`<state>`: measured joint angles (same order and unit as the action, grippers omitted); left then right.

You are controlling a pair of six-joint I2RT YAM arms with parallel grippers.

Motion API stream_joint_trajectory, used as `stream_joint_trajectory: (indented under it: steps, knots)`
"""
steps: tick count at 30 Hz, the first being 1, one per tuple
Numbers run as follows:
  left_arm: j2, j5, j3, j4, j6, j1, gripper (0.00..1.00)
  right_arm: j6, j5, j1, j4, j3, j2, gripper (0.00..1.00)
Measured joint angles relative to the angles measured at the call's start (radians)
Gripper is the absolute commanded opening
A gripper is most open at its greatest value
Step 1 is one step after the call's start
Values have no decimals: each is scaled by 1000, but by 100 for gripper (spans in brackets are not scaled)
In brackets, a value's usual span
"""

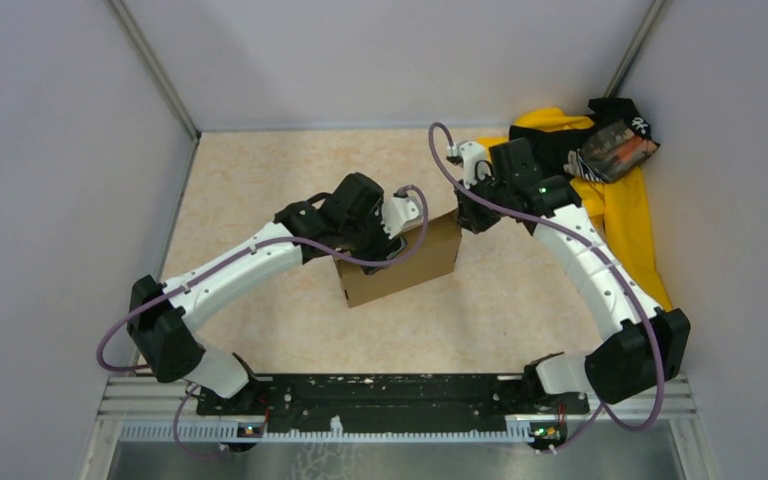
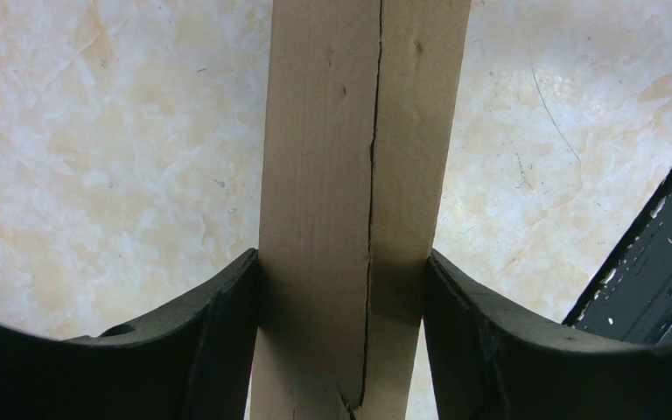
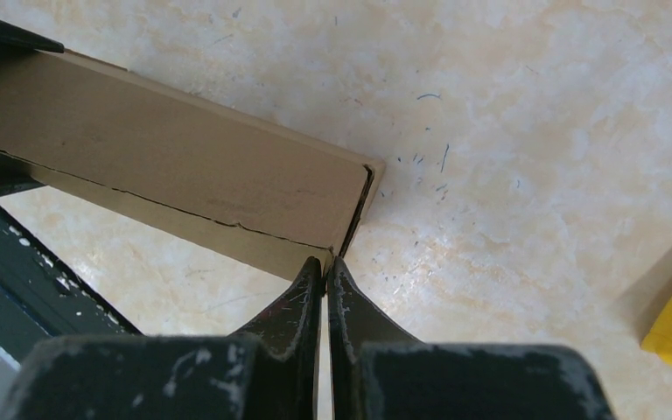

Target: Fold the paper box

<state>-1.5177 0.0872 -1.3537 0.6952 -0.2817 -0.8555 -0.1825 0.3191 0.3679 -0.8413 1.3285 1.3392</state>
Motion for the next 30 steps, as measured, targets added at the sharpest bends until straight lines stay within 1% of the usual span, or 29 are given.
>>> stream_joint_trajectory:
  steps: [1, 2, 3, 7, 9, 17, 21, 23, 27, 30]
  knots:
    - [0, 0, 0, 0, 0, 0, 46, 0, 0, 0, 5, -6, -5, 1]
    - [0, 0, 0, 0, 0, 0, 46, 0, 0, 0, 5, -9, -7, 7]
    - [0, 0, 0, 0, 0, -1, 46, 1, -1, 0, 8, -13, -11, 11]
    - [-2, 0, 0, -2, -1, -2, 46, 11, 5, 0, 3, -13, -16, 18]
    - [-2, 0, 0, -2, -1, -2, 45, 19, 10, 0, -1, -13, -20, 20]
    - [-5, 0, -1, -10, -1, -2, 45, 48, 28, -7, -21, -4, -24, 33]
    - [-9, 0, -1, -22, 0, -2, 45, 74, 50, -27, -29, 7, -28, 46]
    - [-11, 0, -2, -26, 0, -2, 45, 85, 64, -39, -35, 19, -30, 51]
    - [-14, 0, -2, -35, 0, -2, 45, 107, 76, -54, -34, 37, -32, 55]
    - [-14, 0, -2, -37, 0, -2, 45, 126, 79, -60, -34, 47, -33, 56]
